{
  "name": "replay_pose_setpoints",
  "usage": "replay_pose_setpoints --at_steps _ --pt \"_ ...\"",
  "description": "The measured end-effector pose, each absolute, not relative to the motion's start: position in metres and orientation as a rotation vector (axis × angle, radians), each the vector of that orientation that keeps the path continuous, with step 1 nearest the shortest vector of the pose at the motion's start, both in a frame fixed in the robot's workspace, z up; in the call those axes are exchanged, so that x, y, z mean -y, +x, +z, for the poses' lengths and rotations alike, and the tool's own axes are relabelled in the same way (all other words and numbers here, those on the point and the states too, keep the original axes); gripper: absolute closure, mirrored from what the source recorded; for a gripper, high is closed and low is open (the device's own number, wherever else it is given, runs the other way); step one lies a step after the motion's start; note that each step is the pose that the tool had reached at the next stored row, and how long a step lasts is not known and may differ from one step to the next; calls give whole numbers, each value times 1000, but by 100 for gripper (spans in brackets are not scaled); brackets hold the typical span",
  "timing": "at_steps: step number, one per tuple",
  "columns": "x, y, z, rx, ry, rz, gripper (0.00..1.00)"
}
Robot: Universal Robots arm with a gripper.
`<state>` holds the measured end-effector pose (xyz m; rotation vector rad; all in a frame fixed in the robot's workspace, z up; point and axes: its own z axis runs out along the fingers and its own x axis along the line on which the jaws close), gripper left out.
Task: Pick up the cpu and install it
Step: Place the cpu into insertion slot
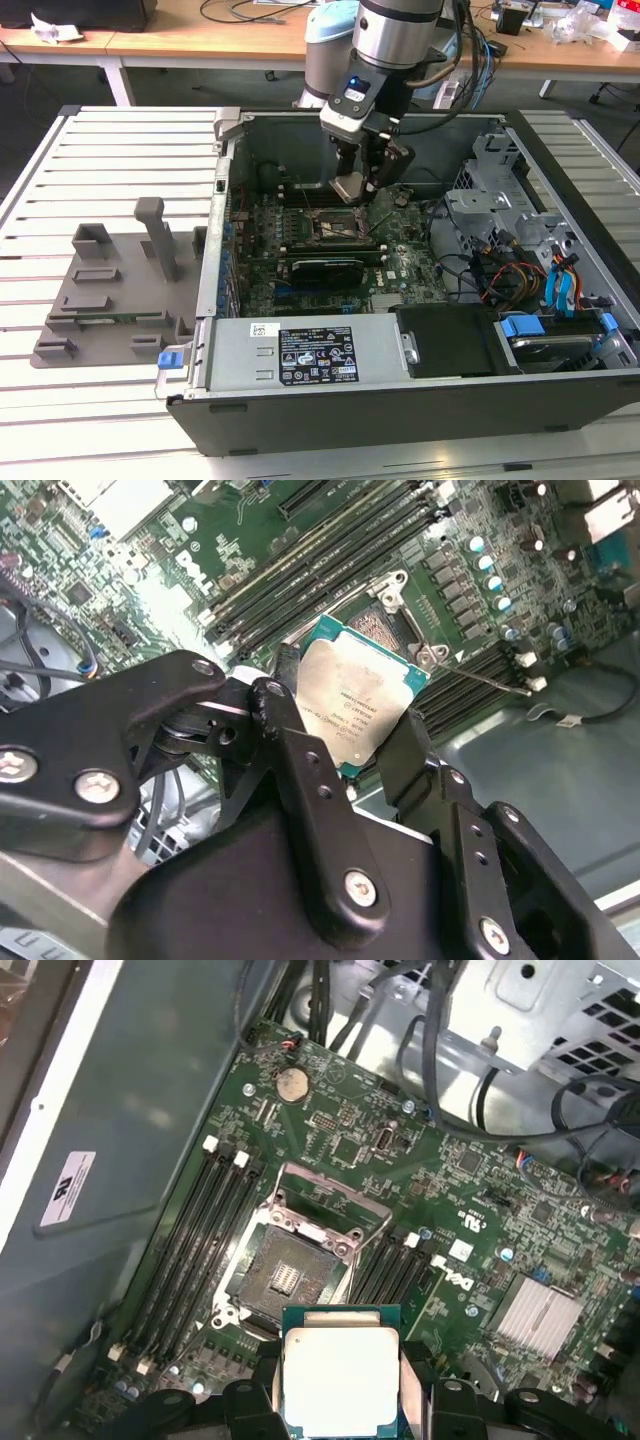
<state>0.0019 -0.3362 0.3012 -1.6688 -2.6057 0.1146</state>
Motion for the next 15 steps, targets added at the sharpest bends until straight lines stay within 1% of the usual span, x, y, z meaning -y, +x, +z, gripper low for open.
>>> replay_pose_setpoints --at_steps 15 --pt "336 2 301 2439 -1900 118 45"
